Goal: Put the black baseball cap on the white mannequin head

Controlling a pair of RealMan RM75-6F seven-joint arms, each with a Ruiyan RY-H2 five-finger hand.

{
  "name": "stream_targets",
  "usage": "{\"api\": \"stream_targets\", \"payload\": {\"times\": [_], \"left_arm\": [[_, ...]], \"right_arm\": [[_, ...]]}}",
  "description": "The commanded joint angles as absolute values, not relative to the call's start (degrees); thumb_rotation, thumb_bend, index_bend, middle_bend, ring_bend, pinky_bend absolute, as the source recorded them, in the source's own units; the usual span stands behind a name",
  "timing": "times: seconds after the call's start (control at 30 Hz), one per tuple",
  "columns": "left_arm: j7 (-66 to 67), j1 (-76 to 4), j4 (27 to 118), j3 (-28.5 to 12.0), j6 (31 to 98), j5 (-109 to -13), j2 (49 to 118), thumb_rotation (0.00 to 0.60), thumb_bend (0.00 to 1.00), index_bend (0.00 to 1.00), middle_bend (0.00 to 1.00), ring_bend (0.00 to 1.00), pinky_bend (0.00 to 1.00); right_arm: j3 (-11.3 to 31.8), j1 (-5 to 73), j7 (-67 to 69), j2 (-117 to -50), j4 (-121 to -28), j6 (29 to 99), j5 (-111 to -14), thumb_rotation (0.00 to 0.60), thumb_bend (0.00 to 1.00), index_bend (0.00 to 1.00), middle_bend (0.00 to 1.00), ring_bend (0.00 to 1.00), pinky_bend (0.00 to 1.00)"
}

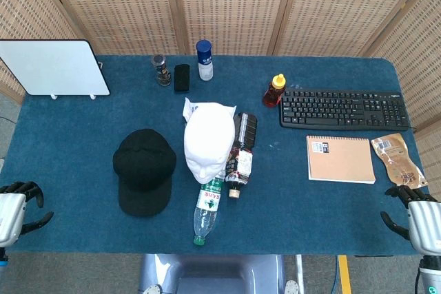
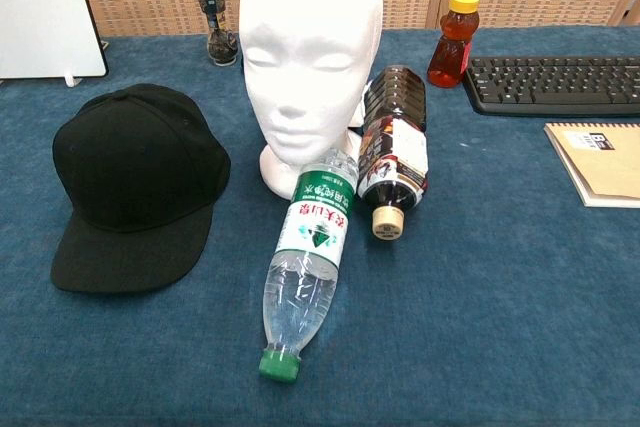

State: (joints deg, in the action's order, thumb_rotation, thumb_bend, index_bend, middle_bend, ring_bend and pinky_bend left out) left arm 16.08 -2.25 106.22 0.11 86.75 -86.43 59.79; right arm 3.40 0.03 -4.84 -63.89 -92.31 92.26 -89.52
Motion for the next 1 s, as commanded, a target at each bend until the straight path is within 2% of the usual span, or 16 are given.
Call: {"api": "stream_targets", "payload": {"times": [0.03, 1.0], "left_arm": [[16.5, -2.4, 106.3, 0.1, 86.3, -86.1, 60.0, 0.6, 0.13, 0.63, 0.48, 0.38, 0.44], [17.3, -2.5, 107.4, 0.4, 86.4, -88.2, 60.9, 0.6, 0.13, 0.63, 0.48, 0.38, 0.46]], "right_arm": [[3.5, -0.1, -4.8, -63.7, -92.3, 92.4, -89.4, 0.6, 0.23, 0.41, 0.46, 0.5, 0.58], [3.5, -1.4, -4.4, -62.8, -92.9, 94.4, -90.3, 0.6, 0.23, 0.41, 0.46, 0.5, 0.58]]}}
